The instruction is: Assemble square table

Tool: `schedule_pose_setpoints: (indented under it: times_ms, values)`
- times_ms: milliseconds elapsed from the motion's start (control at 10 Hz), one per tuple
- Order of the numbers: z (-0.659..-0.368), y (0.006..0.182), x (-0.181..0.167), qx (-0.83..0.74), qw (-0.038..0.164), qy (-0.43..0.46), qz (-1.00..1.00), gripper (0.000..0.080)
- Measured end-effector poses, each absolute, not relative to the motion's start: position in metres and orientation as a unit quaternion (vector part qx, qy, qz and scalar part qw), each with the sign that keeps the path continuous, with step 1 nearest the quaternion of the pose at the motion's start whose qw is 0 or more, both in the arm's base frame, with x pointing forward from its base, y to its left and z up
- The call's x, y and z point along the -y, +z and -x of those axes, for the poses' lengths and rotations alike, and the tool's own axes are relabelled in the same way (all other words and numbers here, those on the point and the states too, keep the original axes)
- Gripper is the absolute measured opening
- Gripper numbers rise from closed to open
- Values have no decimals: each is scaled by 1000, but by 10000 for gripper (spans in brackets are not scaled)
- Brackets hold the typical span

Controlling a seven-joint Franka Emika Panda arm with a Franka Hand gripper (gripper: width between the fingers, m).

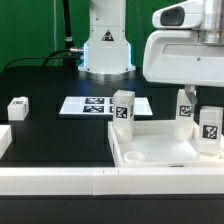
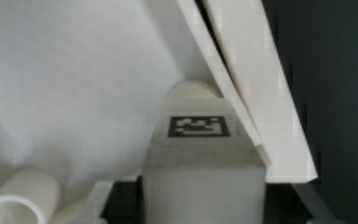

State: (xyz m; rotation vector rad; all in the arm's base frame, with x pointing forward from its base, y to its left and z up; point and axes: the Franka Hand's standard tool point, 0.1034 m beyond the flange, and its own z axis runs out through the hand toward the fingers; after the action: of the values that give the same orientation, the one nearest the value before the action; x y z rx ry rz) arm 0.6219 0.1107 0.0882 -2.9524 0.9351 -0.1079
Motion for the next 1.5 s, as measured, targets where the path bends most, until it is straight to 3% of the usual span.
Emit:
schedule_pose_setpoints:
  times_ms: [600,700,800,900,1000,1100,1500]
  values:
    - [-623,87,-114,-513,27,-23,858,284]
    - [-623,87,-114,-501,27,-23,864,358]
    - [-622,87,-114,-489,25,-23,872,358]
    - [-622,87,-115,-478,24,-23,877,539]
    - [-621,87,-118,-451,19,-25,892,539]
    - [-621,87,-120,-399,14,-29,916,629]
    - [-622,87,-118,-279,8,-32,960,649]
